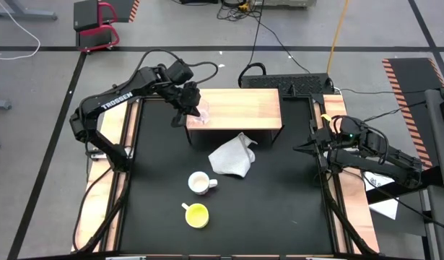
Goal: Stack small to large cups/mugs on shelf
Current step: Adjust the transparent mug on the shelf, then put the yellow mug on the shelf
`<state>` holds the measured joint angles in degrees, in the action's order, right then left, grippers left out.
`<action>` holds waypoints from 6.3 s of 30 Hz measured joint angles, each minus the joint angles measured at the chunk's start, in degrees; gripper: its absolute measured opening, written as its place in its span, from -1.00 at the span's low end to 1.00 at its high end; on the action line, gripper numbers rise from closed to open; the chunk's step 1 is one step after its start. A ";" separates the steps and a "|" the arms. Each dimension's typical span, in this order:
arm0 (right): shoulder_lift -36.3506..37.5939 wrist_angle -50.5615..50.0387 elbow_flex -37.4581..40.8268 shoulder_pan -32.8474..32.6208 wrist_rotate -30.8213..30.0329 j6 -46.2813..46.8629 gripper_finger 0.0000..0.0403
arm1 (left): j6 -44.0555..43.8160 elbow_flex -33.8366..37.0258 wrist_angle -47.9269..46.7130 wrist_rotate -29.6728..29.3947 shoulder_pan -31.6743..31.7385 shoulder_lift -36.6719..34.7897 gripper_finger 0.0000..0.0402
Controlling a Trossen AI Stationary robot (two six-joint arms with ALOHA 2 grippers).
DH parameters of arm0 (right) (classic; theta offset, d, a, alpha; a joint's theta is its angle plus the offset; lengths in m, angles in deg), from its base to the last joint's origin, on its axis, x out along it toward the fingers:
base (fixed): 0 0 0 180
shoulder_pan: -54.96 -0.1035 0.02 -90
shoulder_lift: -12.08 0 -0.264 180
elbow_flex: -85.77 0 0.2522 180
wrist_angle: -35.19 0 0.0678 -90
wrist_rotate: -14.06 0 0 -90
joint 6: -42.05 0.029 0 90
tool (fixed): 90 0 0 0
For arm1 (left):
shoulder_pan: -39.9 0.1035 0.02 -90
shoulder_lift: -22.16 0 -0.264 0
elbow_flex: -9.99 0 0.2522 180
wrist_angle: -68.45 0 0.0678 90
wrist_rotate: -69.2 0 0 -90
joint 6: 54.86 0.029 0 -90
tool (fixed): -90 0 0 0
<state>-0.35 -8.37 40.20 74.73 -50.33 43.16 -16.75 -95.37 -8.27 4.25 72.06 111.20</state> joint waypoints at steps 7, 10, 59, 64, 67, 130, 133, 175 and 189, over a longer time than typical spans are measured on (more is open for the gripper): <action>0.00 0.00 0.00 0.00 0.01 -0.01 -1.00 | 0.64 0.00 0.00 -0.05 -0.04 0.01 -1.00; 0.00 0.00 0.00 0.00 0.01 -0.01 -1.00 | 0.64 0.00 -0.02 -0.05 -0.04 0.01 -1.00; 0.00 0.02 0.00 0.00 0.01 0.01 -1.00 | -2.60 4.37 2.11 -2.57 -1.55 -0.06 -1.00; -0.01 0.02 0.00 -0.01 0.01 0.06 -1.00 | -2.42 4.42 2.33 -2.54 -1.55 0.01 -1.00; 0.00 0.02 0.00 0.00 0.01 0.10 -1.00 | -2.42 4.46 2.67 -2.50 -1.55 0.06 -1.00; 0.00 0.04 0.00 -0.02 0.01 0.15 -1.00 | -2.62 4.70 1.82 -2.13 -1.55 0.32 -0.87; 0.00 0.04 0.00 0.00 0.01 0.15 -1.00 | -2.68 4.70 1.86 -2.13 -1.55 0.30 -0.87; 0.00 0.03 0.00 -0.02 0.04 0.15 -1.00 | -4.13 4.63 3.02 -4.60 -1.33 0.25 0.04; -0.01 0.02 0.00 -0.01 0.04 0.15 -1.00 | -5.77 -0.96 -2.93 -7.59 -1.89 0.14 0.04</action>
<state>-0.36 -8.35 40.20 74.72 -50.29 43.31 -22.52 -96.32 -11.20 -3.34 70.17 111.34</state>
